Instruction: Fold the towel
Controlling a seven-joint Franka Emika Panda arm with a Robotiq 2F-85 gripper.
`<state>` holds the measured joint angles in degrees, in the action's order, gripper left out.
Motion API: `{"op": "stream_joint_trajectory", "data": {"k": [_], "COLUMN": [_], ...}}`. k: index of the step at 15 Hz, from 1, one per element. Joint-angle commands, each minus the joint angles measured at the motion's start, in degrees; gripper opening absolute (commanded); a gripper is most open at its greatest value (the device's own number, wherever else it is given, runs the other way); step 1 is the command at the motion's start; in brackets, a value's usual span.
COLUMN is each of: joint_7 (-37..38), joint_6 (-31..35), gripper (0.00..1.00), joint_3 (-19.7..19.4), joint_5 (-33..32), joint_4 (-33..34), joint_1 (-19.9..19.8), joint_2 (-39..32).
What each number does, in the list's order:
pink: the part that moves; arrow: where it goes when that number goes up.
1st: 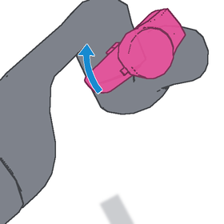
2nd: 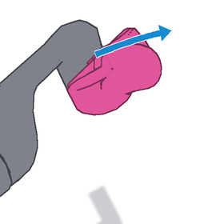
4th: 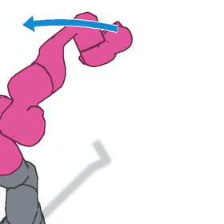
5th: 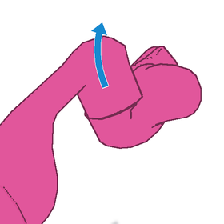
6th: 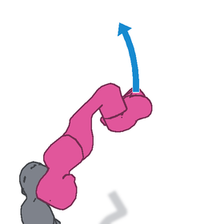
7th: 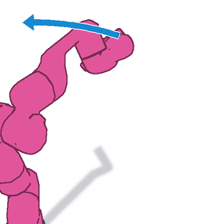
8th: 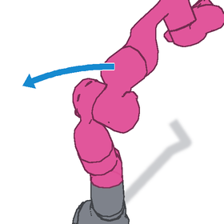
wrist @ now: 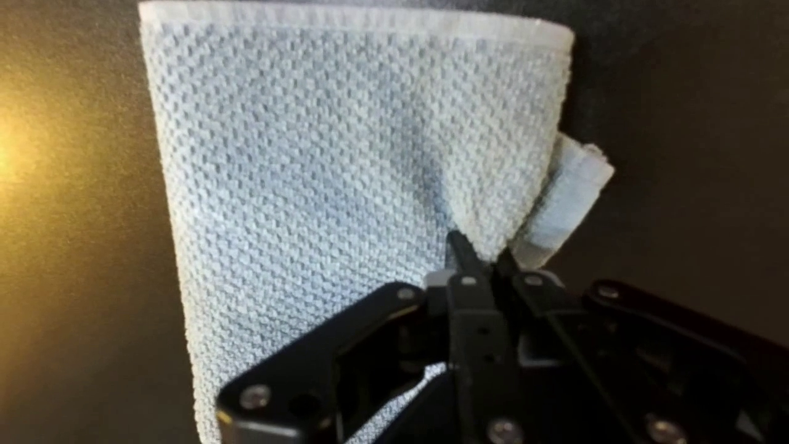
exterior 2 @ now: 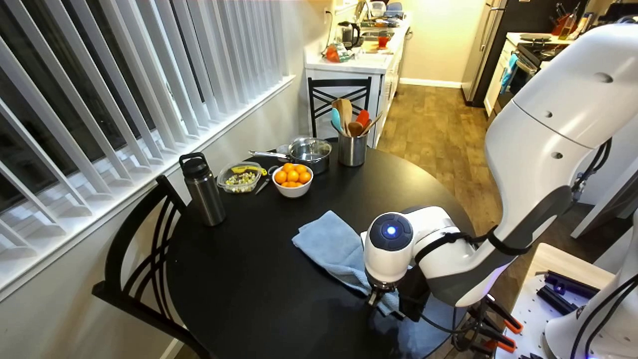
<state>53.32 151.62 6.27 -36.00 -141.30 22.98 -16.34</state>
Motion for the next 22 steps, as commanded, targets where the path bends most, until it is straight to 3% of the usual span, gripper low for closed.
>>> {"op": "stream_joint_trajectory", "data": {"k": [1,6,7,9,12,14,18,22], "joint_7": [-0.24,0.03,0.56,0.68,0.94,1.05,0.75,-4.56], "joint_6": [0.49,0.76,0.7,0.73,0.78,0.8,0.78,4.07], "gripper": [0.33,0.63,0.2,0.23,0.03,0.0,0.01,0.01], "joint_3": [-0.24,-0.08,-0.29,-0.19,-0.14,-0.13,0.47,5.13], "joint_5": [-0.42,-0.54,-1.21,-1.14,-1.16,-1.23,-0.3,6.39], "joint_4": [-2.13,-2.79,-2.9,-3.03,-3.08,-3.21,-3.64,-6.06], "joint_1": [0.14,0.02,0.18,0.08,0.07,0.1,0.05,-0.29], "joint_2": [2.58,3.64,3.91,4.17,4.22,4.46,5.28,8.8]}}
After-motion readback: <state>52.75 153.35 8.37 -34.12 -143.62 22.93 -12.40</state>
